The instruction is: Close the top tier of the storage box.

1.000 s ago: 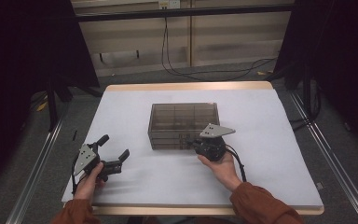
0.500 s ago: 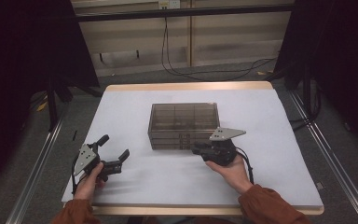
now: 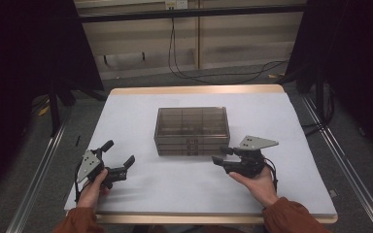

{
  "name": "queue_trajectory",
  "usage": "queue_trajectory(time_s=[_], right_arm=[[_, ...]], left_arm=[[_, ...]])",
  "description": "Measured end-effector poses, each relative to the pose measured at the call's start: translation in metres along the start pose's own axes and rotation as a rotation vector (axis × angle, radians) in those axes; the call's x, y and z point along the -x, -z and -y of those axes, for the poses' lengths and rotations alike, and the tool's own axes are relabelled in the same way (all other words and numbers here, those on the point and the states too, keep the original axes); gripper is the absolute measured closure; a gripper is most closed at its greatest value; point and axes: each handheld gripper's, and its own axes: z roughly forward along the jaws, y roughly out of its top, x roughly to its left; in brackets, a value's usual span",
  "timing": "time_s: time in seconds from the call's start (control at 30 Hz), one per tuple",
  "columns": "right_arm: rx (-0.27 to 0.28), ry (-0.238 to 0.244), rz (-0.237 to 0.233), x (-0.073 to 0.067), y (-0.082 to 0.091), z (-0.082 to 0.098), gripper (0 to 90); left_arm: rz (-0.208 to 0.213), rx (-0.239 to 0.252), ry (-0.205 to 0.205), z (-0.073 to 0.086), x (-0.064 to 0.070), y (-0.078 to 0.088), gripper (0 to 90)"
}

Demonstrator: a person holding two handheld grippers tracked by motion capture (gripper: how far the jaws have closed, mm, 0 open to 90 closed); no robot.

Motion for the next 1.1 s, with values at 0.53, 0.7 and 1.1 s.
queue_trajectory(time_s=[0.53, 0.7, 1.1], right_arm=[[0.031, -0.092, 0.149, 0.028, 0.037, 0.021, 21.7], [0.023, -0.117, 0.184, 0.040, 0.042, 0.027, 17.1], [-0.001, -0.134, 0.257, 0.064, 0.063, 0.039, 10.6]], left_arm=[[0.003, -0.001, 0.002, 0.000, 0.000, 0.000, 0.0], [0.001, -0.001, 0.002, 0.000, 0.000, 0.000, 0.0], [0.001, -0.002, 0.002, 0.000, 0.000, 0.000, 0.0]])
